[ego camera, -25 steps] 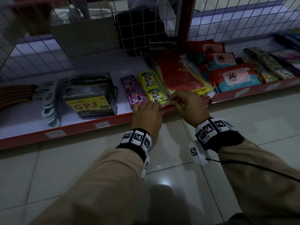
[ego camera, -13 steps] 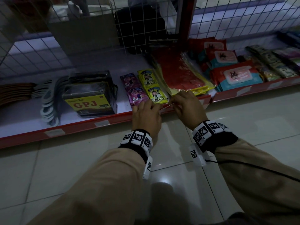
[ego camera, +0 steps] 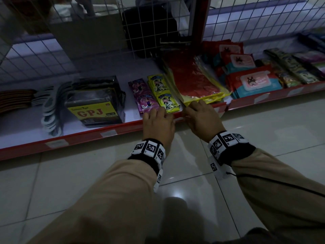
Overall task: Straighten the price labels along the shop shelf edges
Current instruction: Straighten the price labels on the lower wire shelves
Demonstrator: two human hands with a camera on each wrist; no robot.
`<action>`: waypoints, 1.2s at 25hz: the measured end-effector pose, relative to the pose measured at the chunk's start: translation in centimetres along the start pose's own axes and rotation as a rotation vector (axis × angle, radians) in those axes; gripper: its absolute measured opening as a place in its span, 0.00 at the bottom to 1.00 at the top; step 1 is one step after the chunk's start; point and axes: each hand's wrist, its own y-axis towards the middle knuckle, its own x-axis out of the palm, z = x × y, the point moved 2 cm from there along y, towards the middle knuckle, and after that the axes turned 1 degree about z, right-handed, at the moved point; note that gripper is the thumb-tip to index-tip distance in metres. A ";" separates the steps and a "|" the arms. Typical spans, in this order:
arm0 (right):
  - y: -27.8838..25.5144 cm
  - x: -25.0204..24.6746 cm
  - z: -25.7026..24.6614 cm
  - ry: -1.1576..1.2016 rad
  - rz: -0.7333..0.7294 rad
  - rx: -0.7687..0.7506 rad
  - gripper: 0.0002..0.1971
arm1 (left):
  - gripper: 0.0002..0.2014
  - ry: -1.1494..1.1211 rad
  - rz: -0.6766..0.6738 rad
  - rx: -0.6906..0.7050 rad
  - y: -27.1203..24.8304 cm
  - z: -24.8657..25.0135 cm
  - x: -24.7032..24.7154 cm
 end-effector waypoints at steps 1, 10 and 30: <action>0.1 0.2 0.0 -0.016 -0.023 0.012 0.11 | 0.15 -0.003 -0.002 0.001 0.0 0.0 0.0; -0.3 0.6 -0.3 -0.030 0.025 0.015 0.09 | 0.14 -0.010 -0.014 0.017 0.0 -0.3 0.3; -0.2 0.6 -3.9 0.001 0.071 -0.061 0.17 | 0.20 -0.082 0.066 0.012 -2.7 -4.4 -0.3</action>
